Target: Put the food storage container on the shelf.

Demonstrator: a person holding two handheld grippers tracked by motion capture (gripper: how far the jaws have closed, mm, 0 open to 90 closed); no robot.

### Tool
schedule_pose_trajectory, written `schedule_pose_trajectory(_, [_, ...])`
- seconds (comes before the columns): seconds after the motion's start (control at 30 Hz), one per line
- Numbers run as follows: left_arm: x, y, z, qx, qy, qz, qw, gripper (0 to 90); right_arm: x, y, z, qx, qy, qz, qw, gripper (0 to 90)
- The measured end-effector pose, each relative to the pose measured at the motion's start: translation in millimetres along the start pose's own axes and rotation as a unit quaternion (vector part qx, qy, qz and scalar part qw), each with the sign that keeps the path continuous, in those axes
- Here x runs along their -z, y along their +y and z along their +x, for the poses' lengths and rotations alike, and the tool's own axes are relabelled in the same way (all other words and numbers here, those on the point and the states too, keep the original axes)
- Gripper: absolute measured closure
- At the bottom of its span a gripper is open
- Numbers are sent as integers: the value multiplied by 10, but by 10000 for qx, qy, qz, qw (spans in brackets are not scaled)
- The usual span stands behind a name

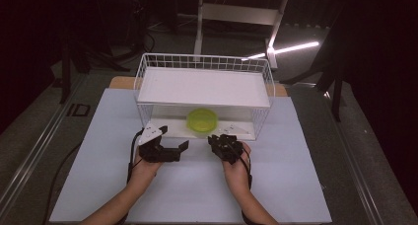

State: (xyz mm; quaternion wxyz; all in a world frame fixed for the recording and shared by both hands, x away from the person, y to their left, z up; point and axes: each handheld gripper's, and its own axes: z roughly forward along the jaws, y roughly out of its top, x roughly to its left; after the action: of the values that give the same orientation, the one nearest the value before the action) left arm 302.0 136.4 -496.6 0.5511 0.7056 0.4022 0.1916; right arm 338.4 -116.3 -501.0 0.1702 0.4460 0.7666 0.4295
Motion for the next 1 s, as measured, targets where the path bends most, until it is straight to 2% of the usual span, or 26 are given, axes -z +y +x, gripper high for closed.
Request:
schedule_pose_trajectory(0.07, [42, -49, -10, -72, 38, 7, 10000, 11, -39, 0, 33, 83, 35, 87, 9999, 896])
schedule_pose_trajectory(0.17, [93, -114, 13, 34, -15, -17, 10000, 12, -100, 14, 74, 104, 64, 162, 9998, 897])
schedule_pose_trajectory(0.3, [112, -151, 66, 160, -44, 70, 9998, 12, -182, 44, 96, 105, 67, 187, 9997, 897])
schedule_pose_trajectory(0.83, [120, -178, 78, 338, -142, 96, 9993, 12, -420, 198, 47, -57, -22, 239, 9997, 877])
schedule_pose_trajectory(1.0, [122, -165, 81, 364, -200, 114, 9991, 12, -492, 248, 17, -64, -132, 247, 9996, 877])
